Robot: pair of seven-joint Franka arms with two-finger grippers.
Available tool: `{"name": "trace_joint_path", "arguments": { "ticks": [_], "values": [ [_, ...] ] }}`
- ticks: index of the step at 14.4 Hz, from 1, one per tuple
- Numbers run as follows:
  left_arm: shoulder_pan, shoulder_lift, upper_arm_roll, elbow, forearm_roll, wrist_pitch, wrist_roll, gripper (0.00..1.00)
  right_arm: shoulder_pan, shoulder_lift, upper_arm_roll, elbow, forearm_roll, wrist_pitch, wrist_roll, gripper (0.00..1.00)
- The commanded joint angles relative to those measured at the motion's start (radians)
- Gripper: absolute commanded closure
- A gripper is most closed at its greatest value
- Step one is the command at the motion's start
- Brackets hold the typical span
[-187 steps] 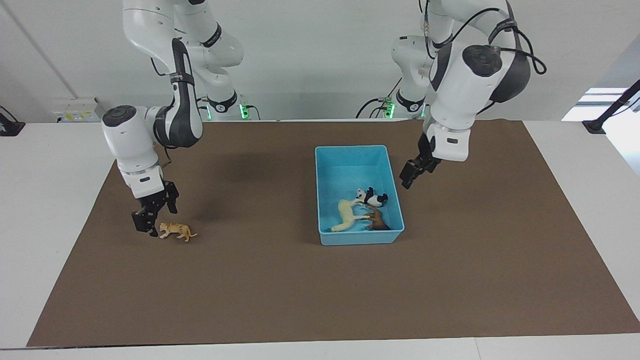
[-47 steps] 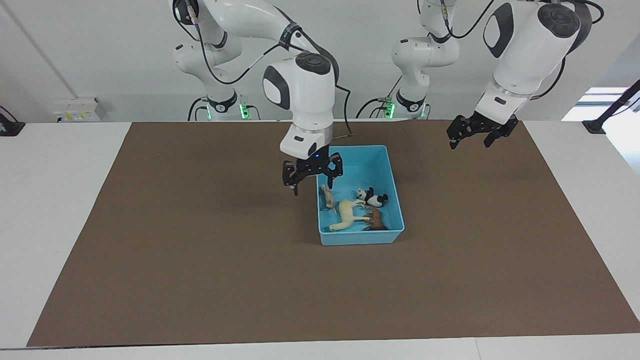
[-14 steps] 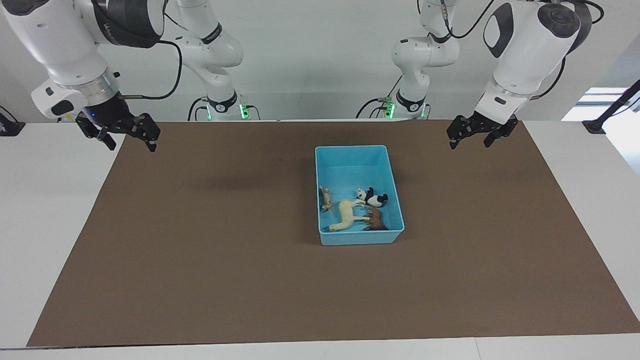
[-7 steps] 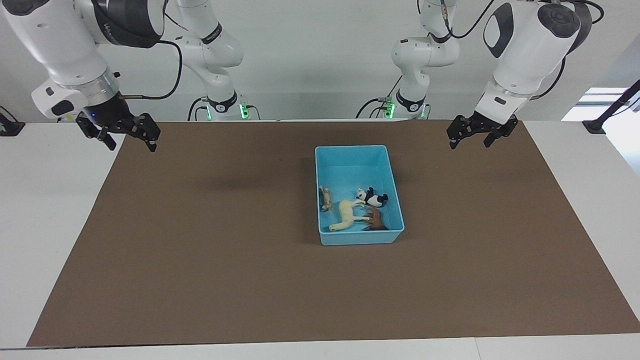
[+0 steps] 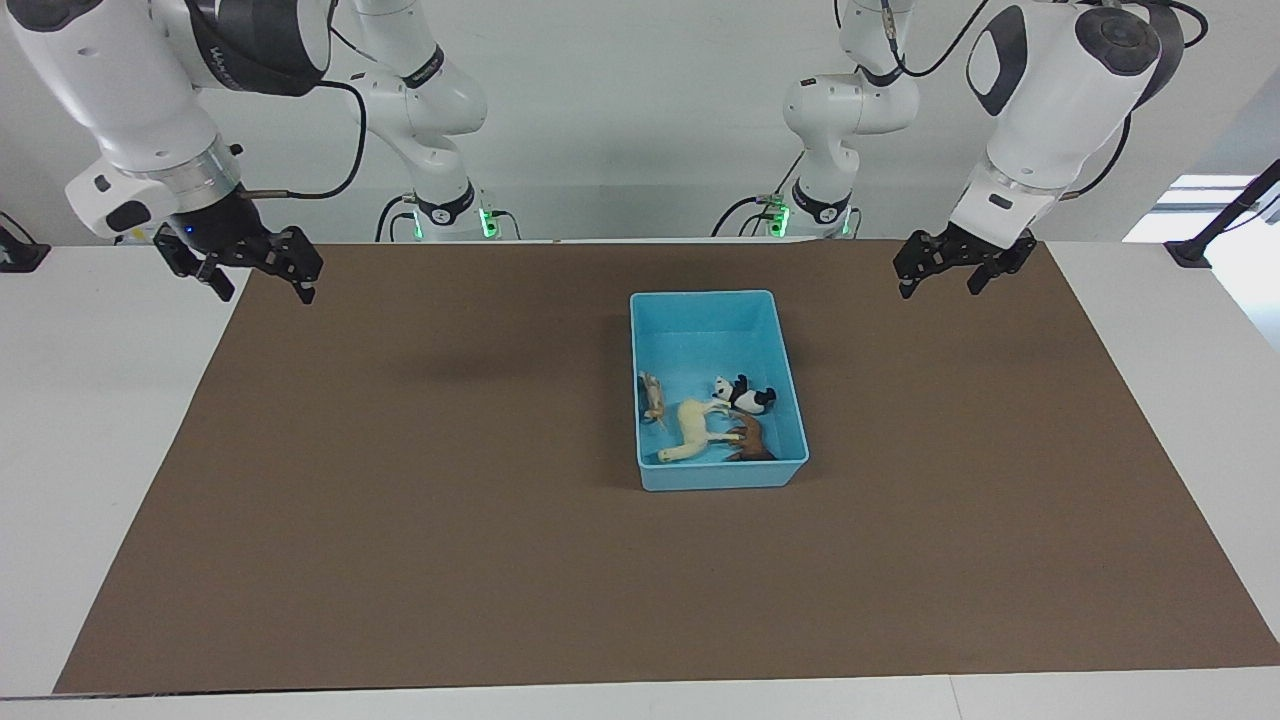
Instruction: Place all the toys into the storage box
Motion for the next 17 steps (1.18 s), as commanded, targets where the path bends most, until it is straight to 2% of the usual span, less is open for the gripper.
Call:
{"name": "trace_joint_path", "arguments": {
  "ticks": [1,17],
  "values": [
    [0.01,-0.006,-0.002,-0.006,-0.007,0.01,0.008,0.0,-0.005,-0.026,0.004,-0.029,0.008,0.012,-0.017,0.0],
    [0.01,-0.006,-0.002,-0.008,-0.007,0.01,0.008,0.0,-0.005,-0.027,0.007,-0.034,0.008,0.001,-0.02,0.0]
  ]
}}
